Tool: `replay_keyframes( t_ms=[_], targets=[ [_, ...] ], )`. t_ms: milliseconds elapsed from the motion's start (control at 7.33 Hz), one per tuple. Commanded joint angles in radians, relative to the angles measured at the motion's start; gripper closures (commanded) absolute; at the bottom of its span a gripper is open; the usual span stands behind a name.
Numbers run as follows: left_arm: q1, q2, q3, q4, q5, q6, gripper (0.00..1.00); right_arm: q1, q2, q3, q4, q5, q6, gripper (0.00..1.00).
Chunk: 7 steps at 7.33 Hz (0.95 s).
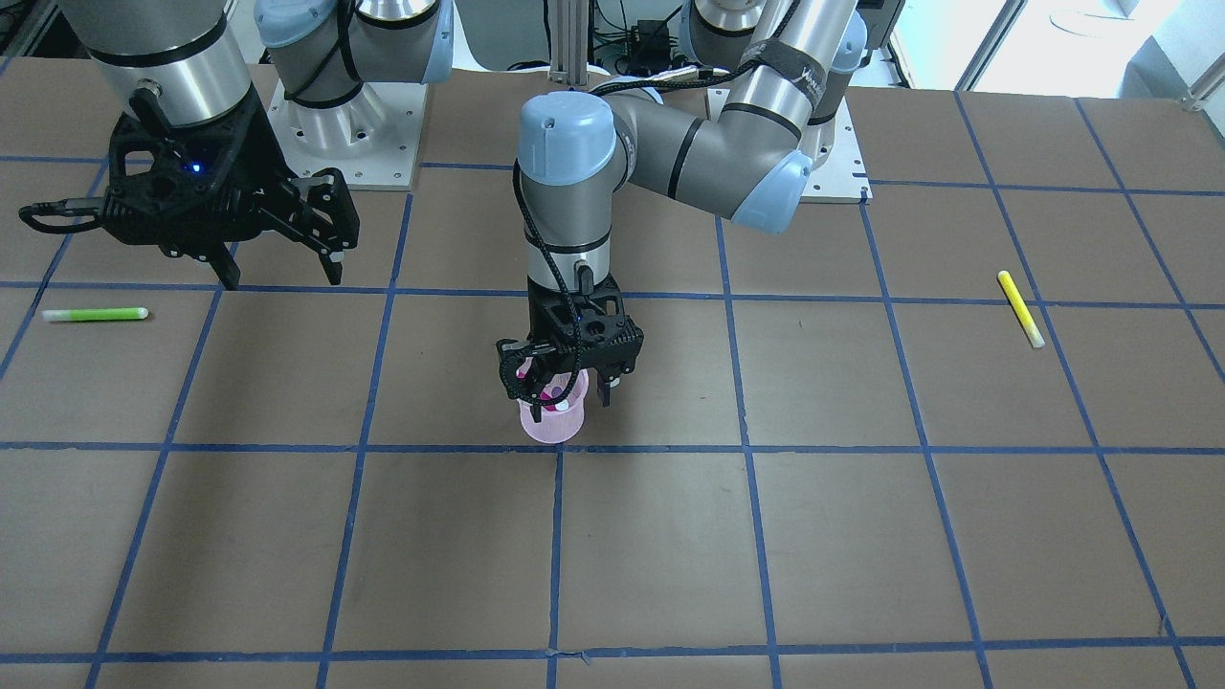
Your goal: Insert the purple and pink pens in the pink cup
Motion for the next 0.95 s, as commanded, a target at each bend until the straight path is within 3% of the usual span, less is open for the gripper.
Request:
replay_keyframes(
  t_ms=[0,136,409,818],
  targets=[
    [0.026,0.034,0.024,-0.06,-0.007,0.052,0.0,0.0,0.001,0.001,-0.001,0.0,0.0,0.12],
    [0.075,0.042,0.05,-0.14,-0.042,0.158,0.0,0.0,0.001,0.001,-0.001,-0.002,0.0,0.12],
    [0.237,0.089,0.144,-0.261,-0.234,0.286,0.0,0.0,0.001,0.001,-0.001,-0.001,0.0,0.12],
    [0.336,0.19,0.161,-0.524,-0.237,0.543,0.0,0.0,0.001,0.001,-0.001,-0.001,0.0,0.12]
  ],
)
